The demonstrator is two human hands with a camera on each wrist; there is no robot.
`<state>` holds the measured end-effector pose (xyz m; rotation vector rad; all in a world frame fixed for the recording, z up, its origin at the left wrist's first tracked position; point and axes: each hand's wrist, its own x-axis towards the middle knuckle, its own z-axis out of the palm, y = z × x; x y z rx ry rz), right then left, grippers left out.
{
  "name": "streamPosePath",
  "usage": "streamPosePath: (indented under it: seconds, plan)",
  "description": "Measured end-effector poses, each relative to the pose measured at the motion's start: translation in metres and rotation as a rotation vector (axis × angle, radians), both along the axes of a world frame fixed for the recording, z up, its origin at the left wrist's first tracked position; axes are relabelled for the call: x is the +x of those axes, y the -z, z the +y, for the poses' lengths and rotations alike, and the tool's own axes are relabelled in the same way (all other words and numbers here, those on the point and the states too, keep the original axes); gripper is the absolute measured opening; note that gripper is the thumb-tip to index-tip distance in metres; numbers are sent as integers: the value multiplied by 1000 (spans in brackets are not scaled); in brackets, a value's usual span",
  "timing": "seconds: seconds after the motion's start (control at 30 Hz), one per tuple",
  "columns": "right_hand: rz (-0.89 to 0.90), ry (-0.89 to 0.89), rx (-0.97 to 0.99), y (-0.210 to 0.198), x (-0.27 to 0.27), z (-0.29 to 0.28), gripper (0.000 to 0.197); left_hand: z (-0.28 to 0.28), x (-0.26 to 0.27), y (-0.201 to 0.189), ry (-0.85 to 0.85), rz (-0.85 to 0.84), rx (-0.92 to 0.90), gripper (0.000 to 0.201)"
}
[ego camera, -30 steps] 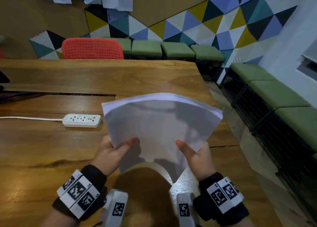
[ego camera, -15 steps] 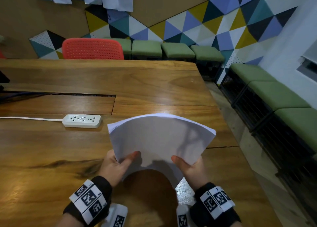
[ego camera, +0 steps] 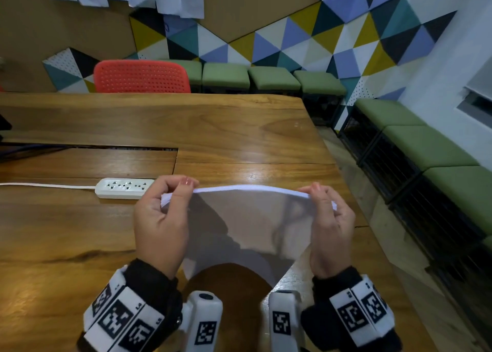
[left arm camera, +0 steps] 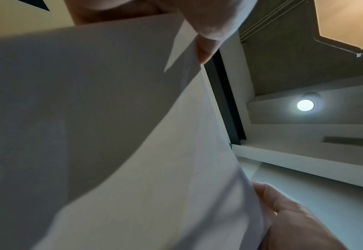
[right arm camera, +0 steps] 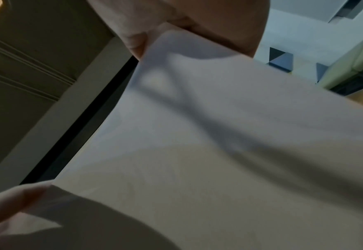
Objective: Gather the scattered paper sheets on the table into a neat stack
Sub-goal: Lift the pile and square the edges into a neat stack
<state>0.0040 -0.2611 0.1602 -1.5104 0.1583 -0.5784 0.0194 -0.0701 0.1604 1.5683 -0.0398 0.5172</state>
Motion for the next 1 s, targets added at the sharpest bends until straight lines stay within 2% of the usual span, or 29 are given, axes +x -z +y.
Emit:
streamPosePath:
  seconds: [0.3,0.53,0.67,0.87,1.0]
  plan:
    - [-8,-32,25,1,-2,0,30,1,5,3,-26,13,-16,25]
    - [-14,11,-45,4,-1,-1,33,3,5,3,-31,36,-56,29]
    - [-49,29,-135,3,-2,-2,37,4,3,2,-51,6,-69,30]
    - [-73,62,-103,6,-1,-2,42,6,3,7,-4,-46,-15,32]
    - [-158,88,-125,4,-7,4,47,12,-1,9,56,-122,-66,36]
